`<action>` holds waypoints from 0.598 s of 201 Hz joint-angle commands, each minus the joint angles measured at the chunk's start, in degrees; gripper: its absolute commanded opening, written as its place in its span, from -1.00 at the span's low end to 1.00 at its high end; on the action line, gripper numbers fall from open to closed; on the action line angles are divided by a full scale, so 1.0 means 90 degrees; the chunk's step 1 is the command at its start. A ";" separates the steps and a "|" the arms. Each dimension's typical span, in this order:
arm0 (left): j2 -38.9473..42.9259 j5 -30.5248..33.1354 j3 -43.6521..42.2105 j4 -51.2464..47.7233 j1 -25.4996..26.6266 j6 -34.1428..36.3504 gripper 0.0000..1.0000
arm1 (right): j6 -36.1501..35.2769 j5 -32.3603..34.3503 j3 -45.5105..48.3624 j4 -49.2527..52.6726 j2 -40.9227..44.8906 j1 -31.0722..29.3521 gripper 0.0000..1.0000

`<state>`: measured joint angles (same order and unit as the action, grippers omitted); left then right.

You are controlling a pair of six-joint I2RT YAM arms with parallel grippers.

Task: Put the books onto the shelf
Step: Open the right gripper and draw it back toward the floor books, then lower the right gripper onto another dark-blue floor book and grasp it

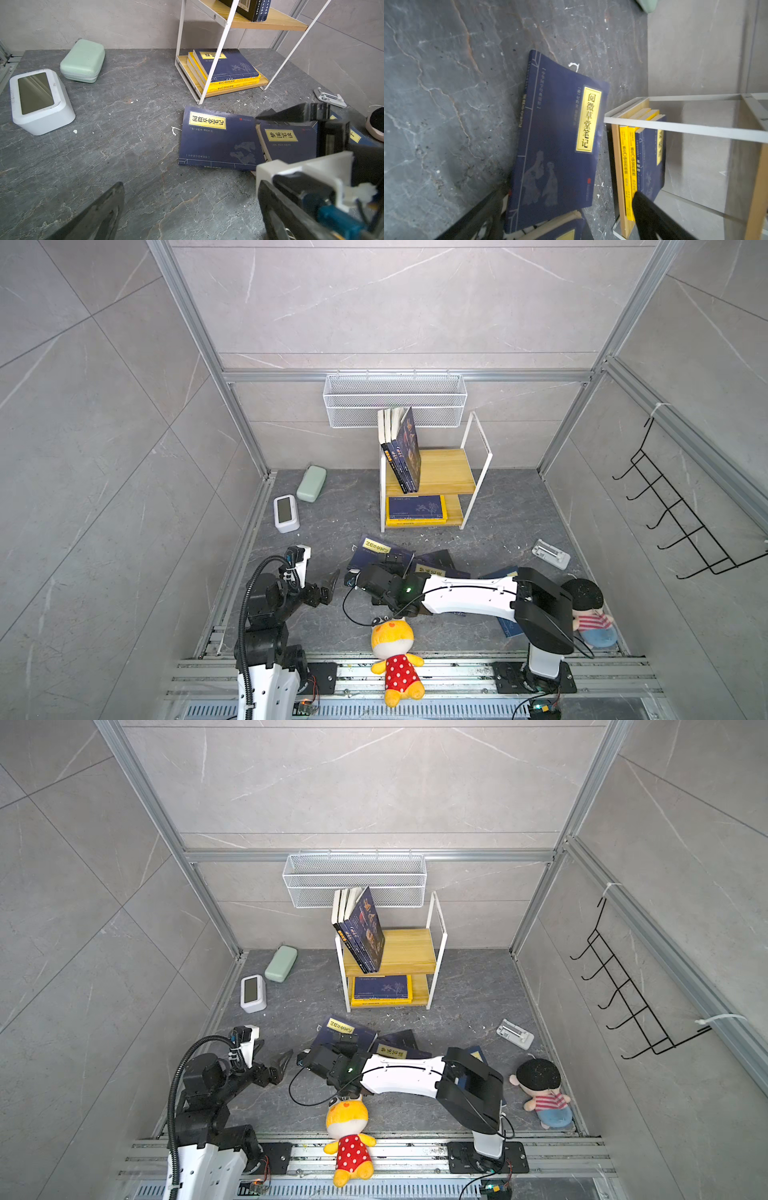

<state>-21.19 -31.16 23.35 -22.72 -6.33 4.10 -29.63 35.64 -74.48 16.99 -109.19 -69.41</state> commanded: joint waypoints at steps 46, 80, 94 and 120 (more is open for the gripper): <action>0.0034 -0.0059 0.0244 0.0032 -0.0030 0.0005 1.00 | 0.0358 -0.0043 -0.0787 0.0773 -0.0900 -0.0053 0.84; -0.0001 -0.0064 0.0276 -0.0012 -0.0033 0.0022 1.00 | 0.0291 0.0106 -0.0995 0.0960 -0.1254 0.0027 0.78; 0.0030 -0.0097 0.0266 0.0020 0.0014 0.0018 1.00 | 0.0300 0.0055 -0.0959 0.0877 -0.1306 0.0088 0.77; -0.0047 -0.0074 0.0315 0.0026 -0.0003 -0.0040 1.00 | 0.0313 0.0111 -0.1042 0.0972 -0.1511 0.0206 0.67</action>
<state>-21.21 -31.33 23.42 -22.81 -6.42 4.10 -27.62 36.10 -82.52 23.40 -120.49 -68.69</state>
